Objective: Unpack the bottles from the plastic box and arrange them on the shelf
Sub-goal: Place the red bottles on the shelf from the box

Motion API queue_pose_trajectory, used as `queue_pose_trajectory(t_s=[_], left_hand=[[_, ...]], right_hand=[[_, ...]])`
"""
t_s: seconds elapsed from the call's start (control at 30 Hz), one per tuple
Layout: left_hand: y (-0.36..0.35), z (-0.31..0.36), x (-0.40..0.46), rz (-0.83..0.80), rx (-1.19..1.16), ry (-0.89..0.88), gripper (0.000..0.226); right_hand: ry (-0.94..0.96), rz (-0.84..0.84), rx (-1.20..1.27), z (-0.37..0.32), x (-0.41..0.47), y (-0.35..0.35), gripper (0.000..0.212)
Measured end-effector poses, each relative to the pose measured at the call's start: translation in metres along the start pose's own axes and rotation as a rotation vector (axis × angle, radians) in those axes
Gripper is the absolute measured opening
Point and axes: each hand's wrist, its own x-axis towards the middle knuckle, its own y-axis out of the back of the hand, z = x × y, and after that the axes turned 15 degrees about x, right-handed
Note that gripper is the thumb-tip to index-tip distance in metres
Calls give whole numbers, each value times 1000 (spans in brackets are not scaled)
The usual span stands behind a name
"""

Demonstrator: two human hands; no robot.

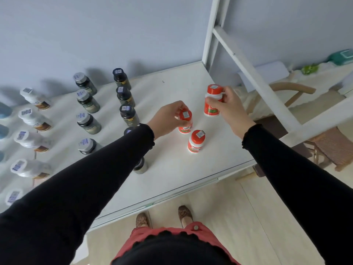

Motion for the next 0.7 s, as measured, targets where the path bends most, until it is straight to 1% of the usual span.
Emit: queue_pose_trajectory(t_s=[0.1,0.3,0.4,0.47,0.57,0.6,0.7], left_hand=[[-6,5,0,22,32,29,36],[-10,9,-5,6,63,62,41],[-1,5,-12,-30,98,70,59],[11,0,-20,-20,215,70,64],[29,-10,-29,-6,519,48,54],[34,-12,-32,-3,579,50,51],[43,-18,-38,32,609,79,48]], right_hand=[[4,-53,16,3,8,1,39],[-7,-129,2,0,27,-9,46],[-7,-189,-55,-7,44,-22,49],[-13,-245,-123,-11,54,-35,52],[-19,-361,-242,-11,65,-54,55],[-14,-396,-287,-9,67,-59,55],[-3,-471,-405,0,69,-70,56]])
